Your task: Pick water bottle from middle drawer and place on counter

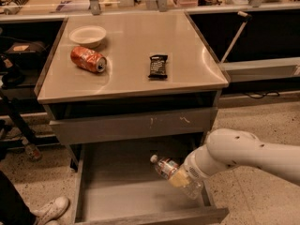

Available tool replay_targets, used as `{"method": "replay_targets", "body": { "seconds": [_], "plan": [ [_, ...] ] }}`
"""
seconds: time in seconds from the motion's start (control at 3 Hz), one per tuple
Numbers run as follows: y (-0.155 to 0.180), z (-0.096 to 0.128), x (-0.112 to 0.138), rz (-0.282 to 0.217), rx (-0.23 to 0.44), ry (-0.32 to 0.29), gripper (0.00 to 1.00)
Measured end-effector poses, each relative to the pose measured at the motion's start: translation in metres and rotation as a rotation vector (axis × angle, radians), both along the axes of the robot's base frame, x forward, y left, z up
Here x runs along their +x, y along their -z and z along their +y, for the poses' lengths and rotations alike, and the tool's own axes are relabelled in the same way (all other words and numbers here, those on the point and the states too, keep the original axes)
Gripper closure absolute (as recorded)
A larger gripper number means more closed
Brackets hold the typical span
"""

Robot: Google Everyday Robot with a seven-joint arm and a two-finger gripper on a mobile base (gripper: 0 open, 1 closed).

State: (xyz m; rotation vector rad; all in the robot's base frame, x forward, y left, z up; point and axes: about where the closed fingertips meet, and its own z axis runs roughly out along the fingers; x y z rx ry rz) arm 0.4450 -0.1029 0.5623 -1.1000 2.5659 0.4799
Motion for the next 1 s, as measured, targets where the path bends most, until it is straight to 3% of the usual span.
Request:
{"method": "replay_targets", "body": {
  "seconds": [0.67,1.0],
  "plan": [
    [-0.089,-0.034,0.015,-0.091,-0.117,0.083,1.00],
    [-0.094,-0.034,0.015,-0.098,-0.120,0.085,1.00]
  ]
}}
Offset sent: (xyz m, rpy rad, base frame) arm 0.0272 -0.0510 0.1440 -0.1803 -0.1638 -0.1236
